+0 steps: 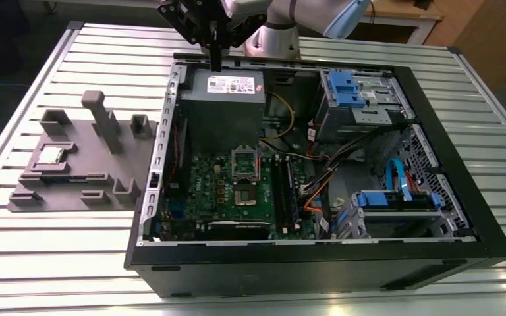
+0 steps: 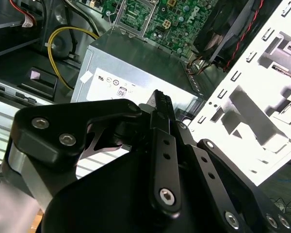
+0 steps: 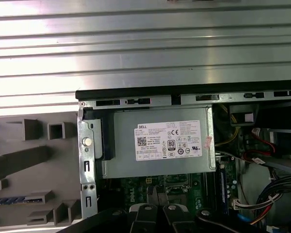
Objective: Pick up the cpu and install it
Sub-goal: 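Reach for the cpu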
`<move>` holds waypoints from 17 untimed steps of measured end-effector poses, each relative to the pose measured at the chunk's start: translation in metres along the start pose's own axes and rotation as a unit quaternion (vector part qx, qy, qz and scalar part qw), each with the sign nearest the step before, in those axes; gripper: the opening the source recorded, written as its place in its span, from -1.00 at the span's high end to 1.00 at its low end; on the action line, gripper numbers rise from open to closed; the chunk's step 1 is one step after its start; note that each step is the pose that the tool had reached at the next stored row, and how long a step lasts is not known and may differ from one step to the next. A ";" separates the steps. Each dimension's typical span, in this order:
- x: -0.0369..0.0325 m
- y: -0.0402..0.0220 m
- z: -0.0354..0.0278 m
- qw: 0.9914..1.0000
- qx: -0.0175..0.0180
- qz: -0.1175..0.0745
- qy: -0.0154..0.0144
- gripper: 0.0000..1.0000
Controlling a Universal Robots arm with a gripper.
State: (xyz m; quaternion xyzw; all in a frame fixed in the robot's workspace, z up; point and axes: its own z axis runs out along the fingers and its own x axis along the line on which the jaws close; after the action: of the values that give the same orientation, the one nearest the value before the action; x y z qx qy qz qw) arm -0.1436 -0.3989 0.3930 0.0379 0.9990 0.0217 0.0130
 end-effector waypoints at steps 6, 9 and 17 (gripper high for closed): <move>0.0025 -0.0002 0.0001 1.000 0.000 0.000 0.000 0.80; 0.0035 -0.0003 0.0001 1.000 0.000 0.000 0.000 0.80; 0.0050 -0.0004 0.0002 1.000 0.000 0.000 0.000 0.80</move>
State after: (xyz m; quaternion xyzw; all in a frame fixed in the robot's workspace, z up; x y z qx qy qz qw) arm -0.1486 -0.3989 0.3926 0.0379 0.9990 0.0217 0.0127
